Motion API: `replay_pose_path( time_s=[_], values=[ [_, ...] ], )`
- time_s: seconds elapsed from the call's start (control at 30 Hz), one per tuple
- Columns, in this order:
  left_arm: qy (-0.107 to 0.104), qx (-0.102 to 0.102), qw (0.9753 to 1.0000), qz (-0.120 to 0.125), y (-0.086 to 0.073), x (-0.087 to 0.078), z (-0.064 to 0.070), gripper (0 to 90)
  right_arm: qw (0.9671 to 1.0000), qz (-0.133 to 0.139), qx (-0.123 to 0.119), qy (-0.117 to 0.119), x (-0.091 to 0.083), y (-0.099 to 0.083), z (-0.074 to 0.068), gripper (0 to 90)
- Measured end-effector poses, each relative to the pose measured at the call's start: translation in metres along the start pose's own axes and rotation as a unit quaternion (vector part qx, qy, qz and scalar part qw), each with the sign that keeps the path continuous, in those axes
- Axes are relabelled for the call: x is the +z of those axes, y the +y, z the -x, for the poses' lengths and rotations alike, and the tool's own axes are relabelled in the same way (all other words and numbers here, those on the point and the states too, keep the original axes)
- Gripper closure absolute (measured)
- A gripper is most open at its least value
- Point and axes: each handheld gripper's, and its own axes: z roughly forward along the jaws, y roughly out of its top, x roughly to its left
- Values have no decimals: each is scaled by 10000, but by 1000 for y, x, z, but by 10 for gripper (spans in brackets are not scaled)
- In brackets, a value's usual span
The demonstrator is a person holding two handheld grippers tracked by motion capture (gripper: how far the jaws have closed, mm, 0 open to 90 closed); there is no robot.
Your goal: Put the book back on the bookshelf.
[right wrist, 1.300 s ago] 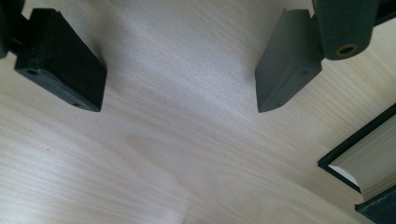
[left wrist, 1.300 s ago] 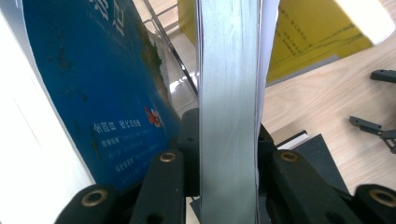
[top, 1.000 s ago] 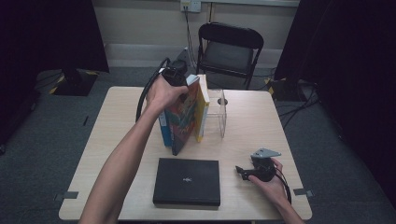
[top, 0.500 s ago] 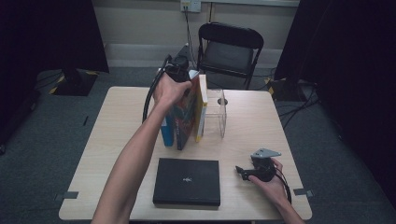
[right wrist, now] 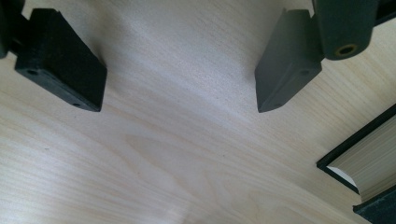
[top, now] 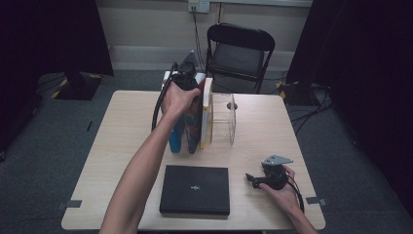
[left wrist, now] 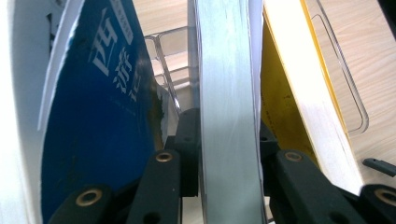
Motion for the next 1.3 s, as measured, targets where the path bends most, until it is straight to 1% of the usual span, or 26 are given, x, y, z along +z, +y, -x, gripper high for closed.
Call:
replay_pose_path(
  time_s=[0.1,0.13,0.2,0.27,0.33,0.37,0.4,0.43,0.5,0.57,0.63,0.67,0.7,0.77,0.83,0.87,0.9,0.93,1.0,1.07,1.17,1.3],
  values=[
    [-25,40,10000,16,-2,0,-1,706,10000,0,1,-3,0,0,0,166],
    [-72,51,10000,-17,-3,0,-1,698,10000,2,-3,-3,0,0,0,166],
    [-104,40,9999,21,-4,0,-1,679,10000,1,-3,-2,0,0,0,166],
    [-183,92,9998,2,-6,2,-2,641,10000,0,0,1,0,0,0,166],
    [-244,212,9995,67,-9,3,-2,597,10000,2,-4,-2,0,0,0,166],
    [-265,234,9993,109,-10,3,-3,573,10000,2,-4,-3,0,0,0,166],
    [-276,218,9992,213,-12,3,-3,557,10000,4,1,-6,0,0,0,166],
    [-337,283,9987,276,-14,2,-4,538,10000,-3,-1,-2,0,0,0,166],
    [-319,390,9982,311,-17,1,-3,505,10000,0,-4,-3,0,0,0,166],
    [-332,464,9975,411,-21,-3,-4,497,10000,0,-5,-4,0,0,0,167],
    [-374,551,9960,592,-25,-7,-4,492,10000,-1,-5,-4,0,0,0,166],
    [-377,586,9957,618,-26,-8,-4,486,10000,-1,-6,-4,0,0,0,167],
    [-317,635,9951,683,-28,-11,-3,474,10000,-1,-5,-4,0,0,0,166],
    [-296,680,9942,783,-33,-17,-2,462,10000,-2,-2,-4,0,0,0,166],
    [-227,741,9933,852,-35,-20,-2,461,10000,-1,-3,-4,0,0,0,166],
    [-302,760,9926,892,-37,-22,-4,466,10000,-3,-3,-3,0,0,0,166],
    [-346,720,9923,944,-38,-25,-5,463,10000,-2,3,-2,0,0,0,166],
    [-309,743,9914,1033,-40,-28,-6,464,10000,-2,-5,-4,0,0,0,166],
    [-270,842,9896,1135,-44,-33,-7,463,10000,-2,-3,-4,0,0,0,166],
    [-388,878,9879,1222,-48,-36,-9,471,10000,-4,1,0,0,0,0,166],
    [-415,1020,9850,1329,-56,-38,-9,482,10000,-3,7,-1,0,0,0,166],
    [-529,1038,9814,1528,-64,-39,-12,503,10000,-3,6,-1,0,0,0,166]
  ],
)
